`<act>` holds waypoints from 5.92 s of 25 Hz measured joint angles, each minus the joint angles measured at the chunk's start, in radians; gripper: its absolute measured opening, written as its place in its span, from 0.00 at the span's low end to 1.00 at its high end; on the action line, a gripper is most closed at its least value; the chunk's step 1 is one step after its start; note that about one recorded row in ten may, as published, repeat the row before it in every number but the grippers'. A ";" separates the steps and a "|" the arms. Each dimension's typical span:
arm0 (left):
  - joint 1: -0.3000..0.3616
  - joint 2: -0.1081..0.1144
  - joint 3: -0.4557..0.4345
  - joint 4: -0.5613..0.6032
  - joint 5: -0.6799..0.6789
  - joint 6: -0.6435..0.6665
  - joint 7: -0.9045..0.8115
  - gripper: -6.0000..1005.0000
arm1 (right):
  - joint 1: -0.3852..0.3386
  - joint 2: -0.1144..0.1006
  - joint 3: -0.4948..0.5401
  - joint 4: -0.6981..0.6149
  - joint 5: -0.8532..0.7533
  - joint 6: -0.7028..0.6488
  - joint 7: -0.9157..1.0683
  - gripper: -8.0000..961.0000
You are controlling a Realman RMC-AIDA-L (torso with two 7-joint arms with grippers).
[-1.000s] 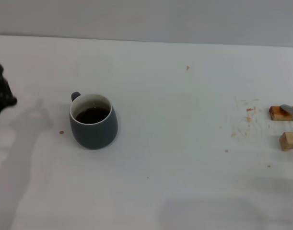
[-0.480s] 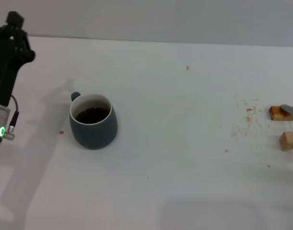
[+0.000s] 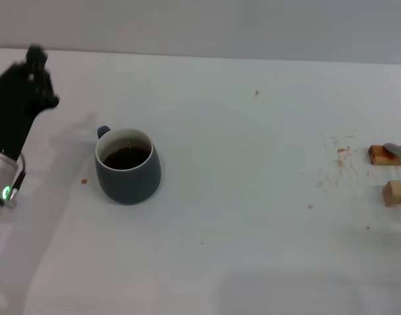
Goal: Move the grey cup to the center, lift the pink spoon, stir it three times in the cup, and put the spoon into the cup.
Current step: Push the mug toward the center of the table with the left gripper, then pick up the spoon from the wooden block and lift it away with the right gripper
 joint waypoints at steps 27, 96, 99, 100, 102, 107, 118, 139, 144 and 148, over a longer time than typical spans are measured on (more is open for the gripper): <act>0.095 -0.030 0.112 0.045 0.004 -0.265 0.151 0.00 | -0.062 -0.001 -0.012 0.022 -0.123 -0.115 0.078 0.77; -0.021 -0.036 0.245 -0.064 -0.005 -0.420 0.165 0.00 | -0.064 -0.001 -0.032 0.017 -0.122 -0.158 0.082 0.78; -0.026 -0.036 0.253 -0.075 0.001 -0.421 0.165 0.00 | -0.063 -0.001 -0.032 0.017 -0.122 -0.158 0.082 0.78; -0.028 -0.036 0.257 -0.077 0.001 -0.421 0.165 0.00 | -0.063 -0.001 -0.032 0.017 -0.122 -0.157 0.082 0.78; -0.033 -0.036 0.271 -0.081 0.001 -0.422 0.161 0.00 | -0.062 -0.001 -0.033 0.017 -0.122 -0.157 0.082 0.78; -0.038 -0.036 0.312 -0.097 0.001 -0.429 0.153 0.00 | -0.062 -0.001 -0.036 0.017 -0.122 -0.156 0.082 0.77; -0.040 -0.037 0.401 -0.148 0.002 -0.435 0.151 0.00 | -0.065 -0.001 -0.035 0.017 -0.121 -0.151 0.082 0.77; 0.073 -0.030 0.238 -0.088 -0.005 -0.388 0.320 0.00 | -0.115 0.002 -0.024 0.041 -0.015 0.000 0.174 0.78; 0.073 -0.032 0.238 -0.087 -0.006 -0.389 0.320 0.00 | -0.088 -0.002 -0.022 -0.001 -0.001 0.094 0.252 0.78; 0.073 -0.033 0.240 -0.088 -0.006 -0.390 0.320 0.00 | -0.065 -0.001 -0.008 -0.021 0.000 0.157 0.263 0.78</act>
